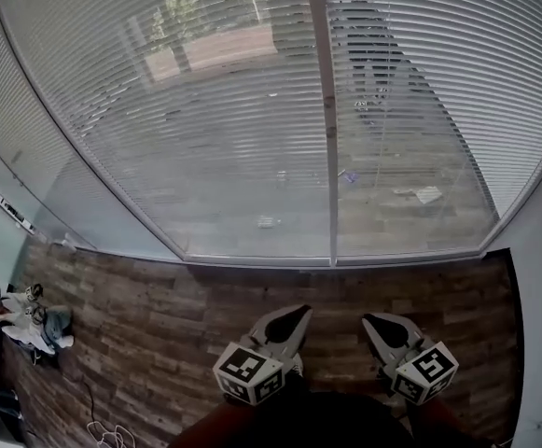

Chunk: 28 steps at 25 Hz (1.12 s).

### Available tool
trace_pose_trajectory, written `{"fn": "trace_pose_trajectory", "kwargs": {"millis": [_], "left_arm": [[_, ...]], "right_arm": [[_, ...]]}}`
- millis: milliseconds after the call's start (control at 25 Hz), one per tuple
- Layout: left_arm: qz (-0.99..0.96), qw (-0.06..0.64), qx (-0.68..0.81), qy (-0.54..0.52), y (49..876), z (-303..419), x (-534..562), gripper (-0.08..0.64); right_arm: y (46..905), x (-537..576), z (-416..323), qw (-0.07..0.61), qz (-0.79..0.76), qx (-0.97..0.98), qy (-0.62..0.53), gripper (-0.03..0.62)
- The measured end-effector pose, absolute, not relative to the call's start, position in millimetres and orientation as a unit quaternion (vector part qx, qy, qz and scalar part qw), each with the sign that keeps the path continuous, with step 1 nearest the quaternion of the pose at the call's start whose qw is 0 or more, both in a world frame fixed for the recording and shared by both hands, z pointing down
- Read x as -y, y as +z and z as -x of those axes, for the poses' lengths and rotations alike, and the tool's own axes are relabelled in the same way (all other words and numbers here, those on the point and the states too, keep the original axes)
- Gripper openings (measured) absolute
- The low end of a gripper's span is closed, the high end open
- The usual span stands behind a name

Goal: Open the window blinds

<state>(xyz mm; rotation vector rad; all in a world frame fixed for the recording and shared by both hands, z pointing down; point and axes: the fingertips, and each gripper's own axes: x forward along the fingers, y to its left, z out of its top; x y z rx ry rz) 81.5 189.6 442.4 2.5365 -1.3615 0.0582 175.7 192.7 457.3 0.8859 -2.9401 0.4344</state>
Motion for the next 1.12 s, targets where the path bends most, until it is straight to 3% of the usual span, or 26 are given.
{"fn": "trace_pose_trajectory", "kwargs": {"millis": [640,1120], "left_arm": [[-0.898,0.133,0.42,0.001,439,35,-83,0.002],[-0.884,0.15,0.443,-0.011,455,49,-58,0.001]], "right_arm": [[441,-99,-50,0.04,-0.325,0.937,0.122,0.026],[449,-73,-39,0.065,-0.307,0.942,0.116,0.026]]}}
